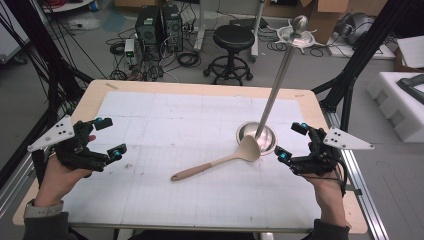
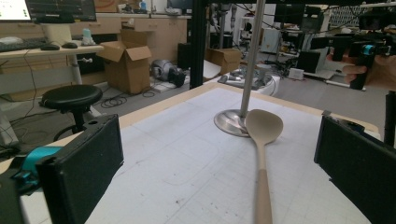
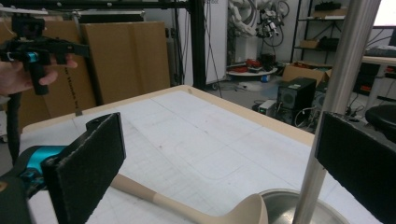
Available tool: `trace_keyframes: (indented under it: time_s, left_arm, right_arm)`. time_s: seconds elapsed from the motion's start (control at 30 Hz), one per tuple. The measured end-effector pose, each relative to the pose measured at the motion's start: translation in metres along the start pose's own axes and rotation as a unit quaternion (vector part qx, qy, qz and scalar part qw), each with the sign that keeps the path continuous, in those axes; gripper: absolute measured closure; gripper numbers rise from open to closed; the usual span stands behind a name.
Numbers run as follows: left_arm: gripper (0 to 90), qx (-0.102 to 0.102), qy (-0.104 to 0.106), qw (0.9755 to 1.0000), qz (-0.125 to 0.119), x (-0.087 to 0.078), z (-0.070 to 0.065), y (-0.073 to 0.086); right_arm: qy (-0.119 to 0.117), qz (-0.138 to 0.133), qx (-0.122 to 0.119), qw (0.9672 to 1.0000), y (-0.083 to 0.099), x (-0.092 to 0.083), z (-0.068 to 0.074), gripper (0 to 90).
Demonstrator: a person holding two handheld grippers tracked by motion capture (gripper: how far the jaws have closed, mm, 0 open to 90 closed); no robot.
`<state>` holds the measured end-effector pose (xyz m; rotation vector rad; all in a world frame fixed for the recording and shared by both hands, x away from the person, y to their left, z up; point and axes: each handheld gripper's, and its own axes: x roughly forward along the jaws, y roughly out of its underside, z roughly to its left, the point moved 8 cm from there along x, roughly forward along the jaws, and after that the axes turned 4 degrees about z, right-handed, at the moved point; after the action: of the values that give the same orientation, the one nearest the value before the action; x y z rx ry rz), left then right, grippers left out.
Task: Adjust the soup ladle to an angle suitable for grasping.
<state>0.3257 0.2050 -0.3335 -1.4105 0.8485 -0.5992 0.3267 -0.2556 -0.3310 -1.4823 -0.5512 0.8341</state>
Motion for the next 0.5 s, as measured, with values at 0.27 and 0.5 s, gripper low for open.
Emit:
trace_keyframes:
  time_s: [0.27, 0.5]
  left_arm:
    - [1.8, -0.004, -0.006, 0.9999, 0.008, 0.001, 0.002, 0.002]
    - [1.8, -0.006, -0.008, 0.9999, 0.014, 0.001, 0.003, 0.005]
  right_arm:
    - [-0.002, 0.007, -0.006, 1.0000, 0.001, 0.005, 0.004, 0.8]
    - [-0.007, 0.023, -0.012, 0.9996, 0.005, 0.015, 0.009, 1.4]
